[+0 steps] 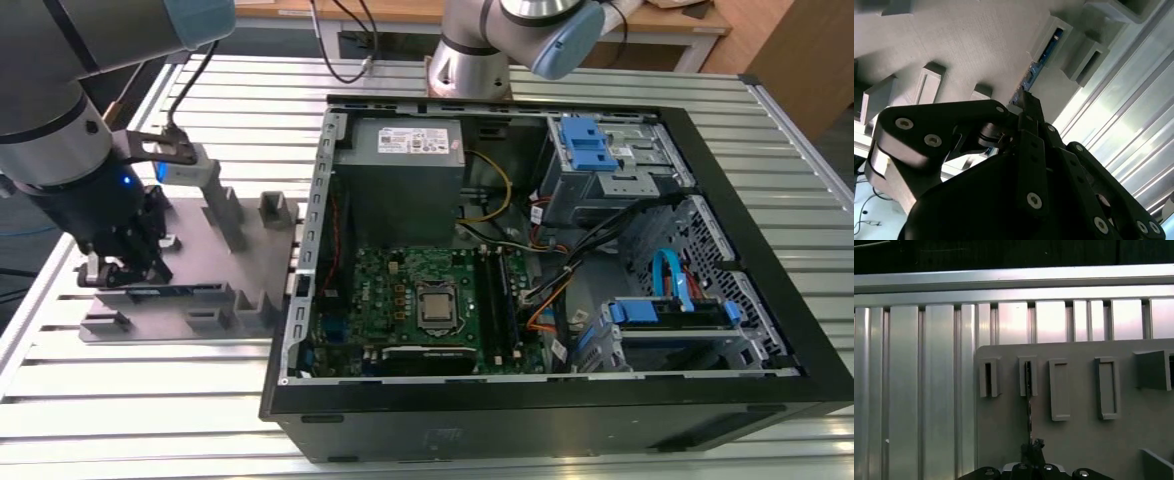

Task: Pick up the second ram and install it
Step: 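Pick up the second ram and move it above second insertion slot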

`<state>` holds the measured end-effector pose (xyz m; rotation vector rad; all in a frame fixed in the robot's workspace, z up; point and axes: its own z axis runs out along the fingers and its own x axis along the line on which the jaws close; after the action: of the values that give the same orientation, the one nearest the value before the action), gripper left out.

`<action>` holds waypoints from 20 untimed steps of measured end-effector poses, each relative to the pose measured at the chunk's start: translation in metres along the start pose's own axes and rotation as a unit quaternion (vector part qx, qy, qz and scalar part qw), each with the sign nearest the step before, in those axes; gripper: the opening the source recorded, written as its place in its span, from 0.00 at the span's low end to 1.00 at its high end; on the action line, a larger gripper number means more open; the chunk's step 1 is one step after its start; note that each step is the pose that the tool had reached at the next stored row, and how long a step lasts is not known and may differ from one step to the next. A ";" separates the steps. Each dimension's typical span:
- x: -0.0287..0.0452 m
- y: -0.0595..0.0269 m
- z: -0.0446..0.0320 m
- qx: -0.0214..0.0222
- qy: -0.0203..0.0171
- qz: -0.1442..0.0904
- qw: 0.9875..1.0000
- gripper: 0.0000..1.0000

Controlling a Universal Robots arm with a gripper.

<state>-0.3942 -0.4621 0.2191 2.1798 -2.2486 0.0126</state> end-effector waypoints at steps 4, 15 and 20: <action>0.0000 0.0000 0.0000 0.000 0.000 -0.019 1.000 0.11; 0.0000 0.0000 0.0000 0.000 0.000 -0.021 1.000 0.29; 0.0012 0.0024 0.0026 0.000 -0.007 -0.023 1.000 0.35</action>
<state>-0.3966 -0.4633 0.2166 2.2380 -2.2053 -0.0026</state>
